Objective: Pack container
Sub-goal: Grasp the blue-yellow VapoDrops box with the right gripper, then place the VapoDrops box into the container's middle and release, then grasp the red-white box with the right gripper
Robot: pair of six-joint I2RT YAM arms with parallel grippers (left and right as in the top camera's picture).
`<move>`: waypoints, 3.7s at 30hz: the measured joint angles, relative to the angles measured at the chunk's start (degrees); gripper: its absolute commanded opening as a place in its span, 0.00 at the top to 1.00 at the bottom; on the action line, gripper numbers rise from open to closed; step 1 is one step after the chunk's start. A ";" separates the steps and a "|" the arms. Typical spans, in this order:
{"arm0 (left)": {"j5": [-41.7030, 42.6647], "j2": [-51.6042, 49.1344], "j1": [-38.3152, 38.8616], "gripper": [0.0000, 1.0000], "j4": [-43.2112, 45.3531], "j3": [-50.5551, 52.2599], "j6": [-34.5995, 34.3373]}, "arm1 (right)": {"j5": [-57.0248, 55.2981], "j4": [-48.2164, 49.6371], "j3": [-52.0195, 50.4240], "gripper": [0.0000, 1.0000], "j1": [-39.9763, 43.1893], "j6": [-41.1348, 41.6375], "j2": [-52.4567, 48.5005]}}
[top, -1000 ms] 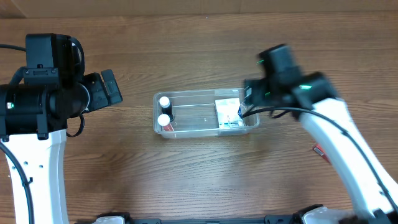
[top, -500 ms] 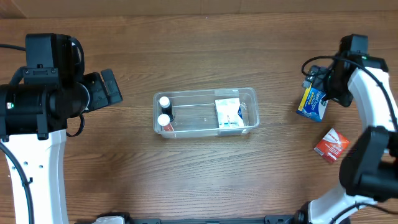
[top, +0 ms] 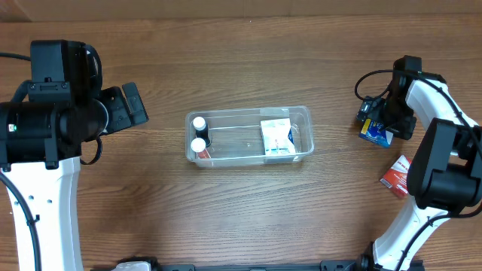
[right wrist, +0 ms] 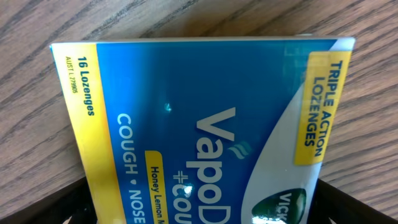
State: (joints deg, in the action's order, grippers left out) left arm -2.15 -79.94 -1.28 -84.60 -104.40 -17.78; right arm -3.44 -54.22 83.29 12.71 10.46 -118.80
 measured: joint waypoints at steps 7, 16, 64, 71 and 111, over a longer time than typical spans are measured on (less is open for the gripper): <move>0.02 0.00 0.00 0.00 0.15 0.00 0.00 | 0.02 -0.02 0.02 0.25 0.00 0.00 0.00; 0.00 0.00 0.00 0.00 0.17 0.00 0.00 | 0.94 -1.97 0.00 0.35 -0.11 0.02 0.76; 0.04 -0.11 0.00 0.00 0.13 0.00 0.00 | 3.41 0.63 1.92 0.09 -53.94 20.83 11.37; 0.04 -0.11 0.00 0.00 0.09 0.00 0.02 | 1.40 -2.05 2.21 0.08 -53.94 20.85 11.37; 0.04 -0.11 0.00 0.00 -0.11 0.02 0.26 | 1.75 5.29 -28.52 0.19 14.69 10.43 19.21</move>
State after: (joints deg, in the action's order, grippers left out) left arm -2.11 -80.05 -1.28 -84.71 -104.38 -17.52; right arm -1.69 -48.93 54.76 27.40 20.88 -99.59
